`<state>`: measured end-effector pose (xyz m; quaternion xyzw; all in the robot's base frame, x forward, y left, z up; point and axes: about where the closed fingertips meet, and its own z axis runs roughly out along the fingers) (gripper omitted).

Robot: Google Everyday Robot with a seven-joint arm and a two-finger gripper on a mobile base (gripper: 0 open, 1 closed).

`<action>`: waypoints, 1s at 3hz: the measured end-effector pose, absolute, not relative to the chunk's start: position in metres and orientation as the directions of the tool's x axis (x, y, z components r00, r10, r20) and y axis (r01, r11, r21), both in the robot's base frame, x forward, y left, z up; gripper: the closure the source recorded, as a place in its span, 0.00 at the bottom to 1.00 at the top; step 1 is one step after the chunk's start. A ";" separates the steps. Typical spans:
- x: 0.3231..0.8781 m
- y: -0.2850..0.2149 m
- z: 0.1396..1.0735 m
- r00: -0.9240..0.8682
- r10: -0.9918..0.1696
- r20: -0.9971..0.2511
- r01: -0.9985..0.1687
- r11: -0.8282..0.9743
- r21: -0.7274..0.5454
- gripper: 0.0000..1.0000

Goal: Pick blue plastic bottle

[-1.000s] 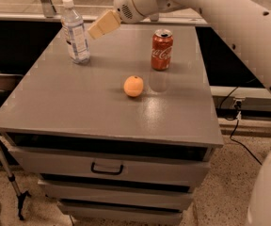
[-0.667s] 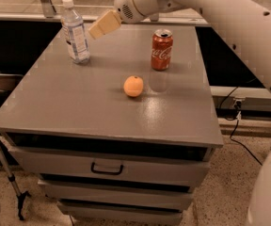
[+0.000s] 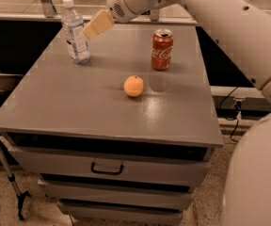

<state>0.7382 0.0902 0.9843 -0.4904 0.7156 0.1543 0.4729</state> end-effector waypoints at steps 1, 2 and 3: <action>0.752 0.103 0.971 -0.133 -0.548 -0.826 -0.854 0.486 -0.185 0.00; 0.764 0.117 0.956 -0.180 -0.526 -0.831 -0.859 0.496 -0.128 0.00; 0.773 0.134 0.944 -0.201 -0.496 -0.845 -0.865 0.495 -0.085 0.00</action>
Offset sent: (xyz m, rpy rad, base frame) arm 0.0415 0.0385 -0.0433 0.0671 0.1733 -0.0391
